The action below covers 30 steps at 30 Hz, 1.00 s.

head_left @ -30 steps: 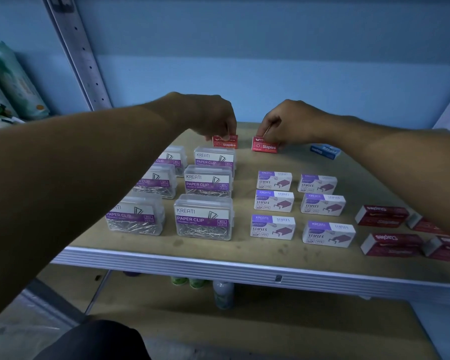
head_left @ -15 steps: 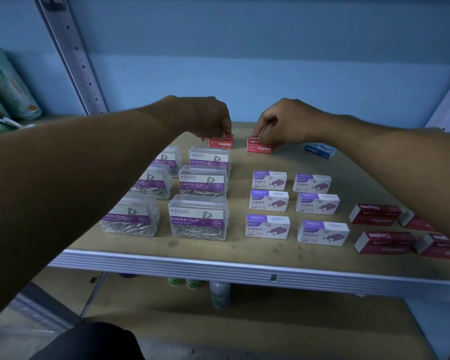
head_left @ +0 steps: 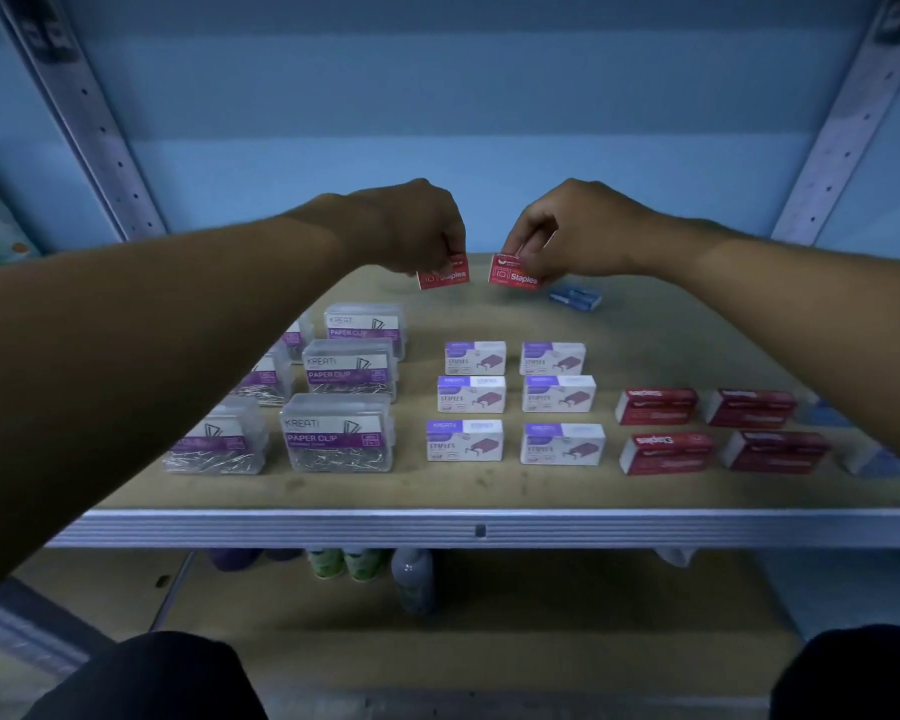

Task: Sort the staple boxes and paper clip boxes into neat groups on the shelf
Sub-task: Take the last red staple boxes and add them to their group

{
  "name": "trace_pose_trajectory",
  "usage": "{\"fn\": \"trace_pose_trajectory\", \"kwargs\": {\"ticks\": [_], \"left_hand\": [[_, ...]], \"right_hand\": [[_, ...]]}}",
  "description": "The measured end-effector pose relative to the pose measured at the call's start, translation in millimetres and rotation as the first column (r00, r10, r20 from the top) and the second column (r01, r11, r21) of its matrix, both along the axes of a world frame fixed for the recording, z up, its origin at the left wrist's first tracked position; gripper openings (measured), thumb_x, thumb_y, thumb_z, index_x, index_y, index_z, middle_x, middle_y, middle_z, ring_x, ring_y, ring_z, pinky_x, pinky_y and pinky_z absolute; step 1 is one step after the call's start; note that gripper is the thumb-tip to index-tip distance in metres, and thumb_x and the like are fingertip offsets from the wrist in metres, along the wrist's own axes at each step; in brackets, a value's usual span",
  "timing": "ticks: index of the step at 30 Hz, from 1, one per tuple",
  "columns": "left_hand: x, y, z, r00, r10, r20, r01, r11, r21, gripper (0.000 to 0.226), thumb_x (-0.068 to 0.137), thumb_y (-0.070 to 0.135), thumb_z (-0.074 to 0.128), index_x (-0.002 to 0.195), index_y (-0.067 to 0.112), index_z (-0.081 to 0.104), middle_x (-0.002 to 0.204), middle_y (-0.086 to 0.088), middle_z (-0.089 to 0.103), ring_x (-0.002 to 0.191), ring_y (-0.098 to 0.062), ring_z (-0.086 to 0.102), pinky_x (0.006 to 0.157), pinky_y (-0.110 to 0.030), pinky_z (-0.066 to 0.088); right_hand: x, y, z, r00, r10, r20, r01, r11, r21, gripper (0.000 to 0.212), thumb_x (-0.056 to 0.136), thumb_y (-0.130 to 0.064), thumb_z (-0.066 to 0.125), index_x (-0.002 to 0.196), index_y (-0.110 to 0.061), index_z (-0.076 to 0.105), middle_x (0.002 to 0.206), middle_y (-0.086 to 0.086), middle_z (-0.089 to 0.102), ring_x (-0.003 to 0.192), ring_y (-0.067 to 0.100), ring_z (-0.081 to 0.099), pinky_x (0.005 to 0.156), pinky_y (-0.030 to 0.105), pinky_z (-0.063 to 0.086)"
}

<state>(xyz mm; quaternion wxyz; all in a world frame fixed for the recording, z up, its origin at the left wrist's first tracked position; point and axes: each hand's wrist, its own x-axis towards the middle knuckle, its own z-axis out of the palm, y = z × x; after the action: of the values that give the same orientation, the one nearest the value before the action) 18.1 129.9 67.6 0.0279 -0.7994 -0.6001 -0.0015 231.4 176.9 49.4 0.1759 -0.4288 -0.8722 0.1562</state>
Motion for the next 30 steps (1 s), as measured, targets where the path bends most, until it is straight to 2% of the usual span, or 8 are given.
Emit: {"fn": "trace_pose_trajectory", "kwargs": {"ticks": [3,5,7,11,17,24,28,30], "left_hand": [[28,-4,6,0.997,-0.071,0.024,0.07,0.997,0.043,0.025,0.092,0.016,0.06,0.113,0.021,0.072,0.107,-0.004,0.073,0.076,-0.016,0.068,0.086,-0.041,0.056],[48,-7,9,0.991,-0.122,0.052,0.117,0.989,0.096,0.025,0.092,0.015,0.06,0.113,0.02,0.072,0.11,-0.003,0.072,0.067,-0.004,0.059,0.084,-0.035,0.054],[69,-10,13,0.983,-0.165,0.078,0.154,0.979,0.137,0.025,0.091,0.015,0.06,0.113,0.02,0.073,0.111,-0.001,0.072,0.064,0.001,0.053,0.081,-0.029,0.049],[108,-18,19,0.968,-0.224,0.115,0.203,0.964,0.175,0.026,0.091,0.016,0.06,0.113,0.02,0.074,0.113,0.002,0.072,0.086,-0.009,0.058,0.08,-0.026,0.046],[158,-24,20,0.953,-0.261,0.154,0.242,0.961,0.131,0.023,0.089,0.022,0.066,0.11,0.025,0.074,0.109,0.006,0.073,0.094,-0.01,0.063,0.079,-0.026,0.046],[201,-24,13,0.936,-0.304,0.179,0.288,0.951,0.109,0.023,0.088,0.021,0.066,0.109,0.025,0.075,0.101,0.006,0.074,0.067,0.001,0.059,0.074,-0.025,0.05],[215,-26,8,0.936,-0.323,0.138,0.318,0.946,0.056,0.022,0.087,0.02,0.067,0.107,0.024,0.075,0.096,0.005,0.074,0.067,-0.003,0.065,0.08,-0.033,0.057],[216,-26,6,0.938,-0.331,0.1,0.328,0.944,0.04,0.02,0.087,0.022,0.068,0.106,0.024,0.075,0.094,0.007,0.074,0.065,0.002,0.061,0.078,-0.031,0.057]], "right_hand": [[31,-10,9,1.0,-0.006,-0.021,0.005,1.0,-0.012,0.026,0.081,-0.012,0.066,0.095,-0.029,0.079,0.084,-0.014,0.076,0.069,-0.004,0.071,0.064,0.013,0.054],[53,-17,16,1.0,-0.019,-0.016,0.019,1.0,-0.013,0.026,0.081,-0.011,0.066,0.095,-0.028,0.079,0.084,-0.012,0.076,0.068,-0.003,0.071,0.058,0.007,0.05],[74,-24,22,0.999,-0.042,-0.005,0.042,0.999,-0.008,0.026,0.081,-0.011,0.066,0.095,-0.028,0.079,0.085,-0.011,0.077,0.067,-0.002,0.072,0.057,0.005,0.049],[113,-39,30,0.994,-0.107,0.026,0.108,0.994,-0.012,0.025,0.082,-0.013,0.068,0.095,-0.031,0.078,0.084,-0.012,0.077,0.068,-0.002,0.073,0.064,0.013,0.05],[162,-57,34,0.981,-0.182,0.062,0.184,0.983,-0.028,0.023,0.084,-0.014,0.069,0.095,-0.033,0.077,0.084,-0.016,0.077,0.071,-0.002,0.073,0.07,0.018,0.051],[210,-69,34,0.968,-0.247,0.054,0.249,0.967,-0.044,0.024,0.084,-0.011,0.07,0.094,-0.032,0.078,0.083,-0.016,0.077,0.071,-0.001,0.073,0.067,0.013,0.049],[224,-74,29,0.968,-0.247,0.051,0.25,0.967,-0.057,0.027,0.081,-0.009,0.07,0.092,-0.032,0.079,0.079,-0.019,0.076,0.071,-0.001,0.073,0.07,0.016,0.053],[225,-76,24,0.973,-0.227,0.051,0.23,0.971,-0.061,0.028,0.081,-0.008,0.07,0.091,-0.032,0.079,0.079,-0.019,0.076,0.072,-0.002,0.073,0.072,0.015,0.054]]}}
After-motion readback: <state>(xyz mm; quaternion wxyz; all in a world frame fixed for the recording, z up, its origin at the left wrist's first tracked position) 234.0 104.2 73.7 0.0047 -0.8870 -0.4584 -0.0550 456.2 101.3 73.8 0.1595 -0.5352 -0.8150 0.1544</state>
